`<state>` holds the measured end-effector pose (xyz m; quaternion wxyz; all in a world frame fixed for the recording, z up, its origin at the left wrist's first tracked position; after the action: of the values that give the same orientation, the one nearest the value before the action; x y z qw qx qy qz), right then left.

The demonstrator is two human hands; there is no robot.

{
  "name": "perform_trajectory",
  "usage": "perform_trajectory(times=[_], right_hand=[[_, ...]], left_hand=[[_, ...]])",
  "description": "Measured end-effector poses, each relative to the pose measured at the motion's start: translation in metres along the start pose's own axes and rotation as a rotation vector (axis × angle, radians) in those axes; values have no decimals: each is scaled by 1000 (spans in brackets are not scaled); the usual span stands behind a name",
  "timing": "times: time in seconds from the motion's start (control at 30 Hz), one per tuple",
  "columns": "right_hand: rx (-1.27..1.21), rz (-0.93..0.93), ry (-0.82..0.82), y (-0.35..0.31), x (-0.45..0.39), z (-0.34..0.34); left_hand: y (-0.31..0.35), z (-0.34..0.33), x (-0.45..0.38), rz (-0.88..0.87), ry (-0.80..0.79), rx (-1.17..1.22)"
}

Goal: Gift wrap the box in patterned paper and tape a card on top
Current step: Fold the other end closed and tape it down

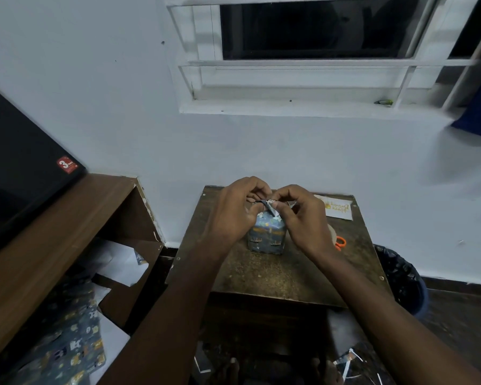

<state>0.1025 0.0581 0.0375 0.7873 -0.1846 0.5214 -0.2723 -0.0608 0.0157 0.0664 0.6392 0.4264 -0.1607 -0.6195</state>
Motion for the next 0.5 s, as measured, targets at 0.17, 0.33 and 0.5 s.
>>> perform_trajectory(times=[0.17, 0.33, 0.5], right_hand=[[-3, 52, 18, -3, 2, -1], [45, 117, -60, -4, -5, 3], [130, 207, -58, -5, -5, 8]], left_hand=[[0, 0, 1, 35, -9, 13], [-1, 0, 0, 47, 0, 2], [0, -1, -1, 46, 5, 6]])
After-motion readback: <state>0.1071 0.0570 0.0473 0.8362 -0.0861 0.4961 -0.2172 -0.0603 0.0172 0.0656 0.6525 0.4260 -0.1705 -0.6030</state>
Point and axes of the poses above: each hand's wrist, its own x-axis away from the middle knuckle, its own z-axis out of the back of the hand, y = z × x, the point moved 4 cm from there along -x, towards the middle knuckle, and after that the axes turned 15 degrees about z, right-handed, at the moved point
